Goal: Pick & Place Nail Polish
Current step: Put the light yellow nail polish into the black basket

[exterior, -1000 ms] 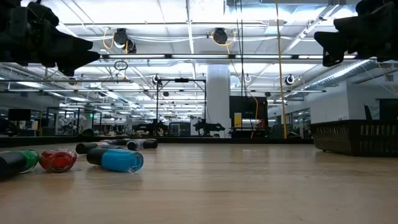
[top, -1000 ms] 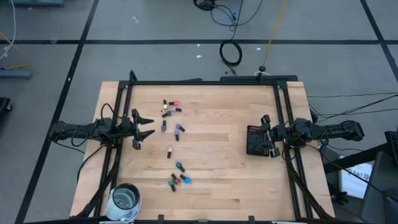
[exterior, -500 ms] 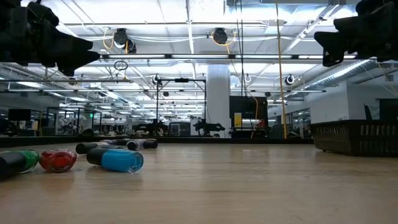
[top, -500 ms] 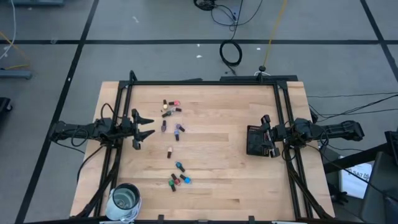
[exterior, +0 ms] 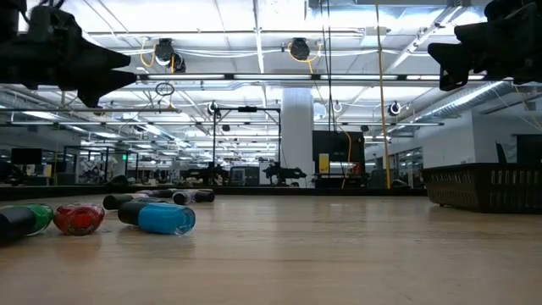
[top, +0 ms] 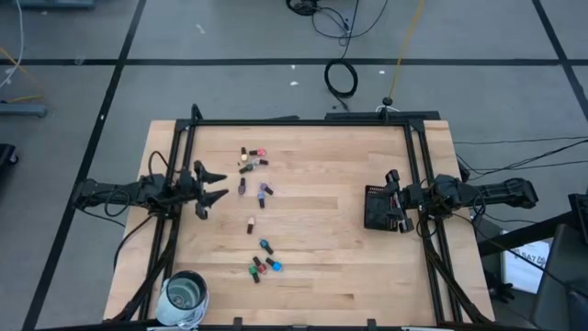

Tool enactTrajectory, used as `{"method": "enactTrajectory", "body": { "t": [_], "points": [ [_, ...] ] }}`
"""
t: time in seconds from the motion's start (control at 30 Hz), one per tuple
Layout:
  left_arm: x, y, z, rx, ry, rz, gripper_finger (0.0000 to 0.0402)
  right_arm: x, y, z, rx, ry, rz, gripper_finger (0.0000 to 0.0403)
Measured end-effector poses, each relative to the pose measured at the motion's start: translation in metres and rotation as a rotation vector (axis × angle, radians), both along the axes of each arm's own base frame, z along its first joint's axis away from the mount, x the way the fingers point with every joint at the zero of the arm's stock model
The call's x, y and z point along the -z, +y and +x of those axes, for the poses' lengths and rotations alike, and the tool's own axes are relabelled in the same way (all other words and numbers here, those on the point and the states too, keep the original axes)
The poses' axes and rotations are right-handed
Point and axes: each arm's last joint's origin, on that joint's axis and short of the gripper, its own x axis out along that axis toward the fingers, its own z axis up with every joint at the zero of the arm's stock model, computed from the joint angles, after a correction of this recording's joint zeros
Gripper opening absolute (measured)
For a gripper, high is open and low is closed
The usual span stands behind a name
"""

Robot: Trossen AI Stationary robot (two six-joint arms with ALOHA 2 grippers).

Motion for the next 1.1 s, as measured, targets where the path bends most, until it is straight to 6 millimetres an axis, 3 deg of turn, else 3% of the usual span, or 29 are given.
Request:
{"method": "enactTrajectory", "body": {
  "t": [0.27, 0.53, 0.77, 1.1],
  "points": [
    [-0.023, 0.006, 0.004, -0.139, 0.028, -0.053, 0.0225, 0.0, 0.0, 0.0, 0.0, 0.0, 0.0, 0.0192],
    [-0.039, 0.027, 0.046, -0.402, 0.392, -0.115, 0.0225, 0.0, 0.0, 0.0, 0.0, 0.0, 0.0, 0.0192],
    [-0.045, 0.075, 0.091, -0.622, 0.595, -0.291, 0.0225, 0.0, 0.0, 0.0, 0.0, 0.0, 0.0, 0.0192],
    [-0.016, 0.158, 0.129, -0.723, 0.748, -0.637, 0.0225, 0.0, 0.0, 0.0, 0.0, 0.0, 0.0, 0.0192]
  ]
}}
